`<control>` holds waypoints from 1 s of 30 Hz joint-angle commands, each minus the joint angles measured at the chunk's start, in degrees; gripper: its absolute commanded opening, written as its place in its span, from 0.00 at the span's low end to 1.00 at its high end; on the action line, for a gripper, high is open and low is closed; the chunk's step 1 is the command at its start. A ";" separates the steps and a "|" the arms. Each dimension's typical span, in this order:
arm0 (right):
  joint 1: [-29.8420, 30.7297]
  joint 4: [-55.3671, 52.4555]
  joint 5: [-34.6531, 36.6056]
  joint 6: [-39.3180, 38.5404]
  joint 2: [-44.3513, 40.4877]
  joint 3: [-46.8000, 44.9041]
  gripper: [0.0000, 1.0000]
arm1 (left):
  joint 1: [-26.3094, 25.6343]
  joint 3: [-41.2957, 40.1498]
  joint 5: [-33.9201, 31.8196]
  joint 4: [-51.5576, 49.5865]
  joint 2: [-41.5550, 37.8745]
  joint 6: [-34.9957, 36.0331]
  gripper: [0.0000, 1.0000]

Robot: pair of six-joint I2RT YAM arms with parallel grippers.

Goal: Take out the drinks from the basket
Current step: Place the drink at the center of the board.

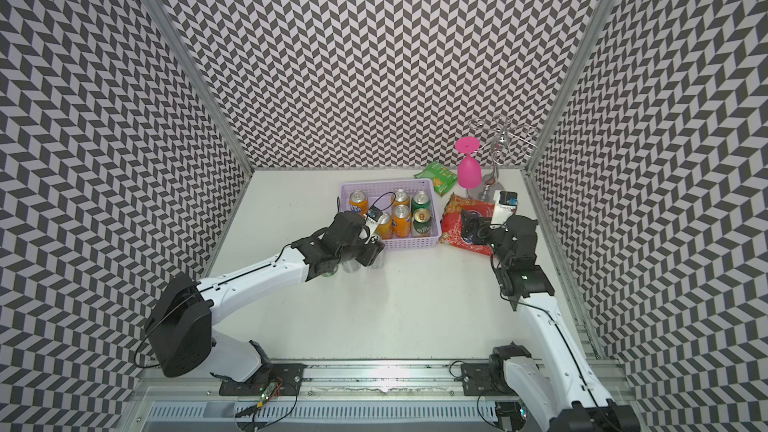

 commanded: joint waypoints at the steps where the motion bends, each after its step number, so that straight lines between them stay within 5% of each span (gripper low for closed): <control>1: -0.28 2.21 -0.12 0.02 0.09 0.67 0.99 | -0.32 0.17 -1.01 5.93 -0.14 -0.29 0.39; 19: -0.26 1.98 -0.12 -0.17 -0.09 0.66 1.00 | -0.33 -1.43 -1.28 6.61 0.74 -0.62 0.49; 30: -0.27 1.97 -0.34 -0.38 0.06 0.74 1.00 | -0.29 -0.95 -1.01 5.97 1.08 -0.63 0.63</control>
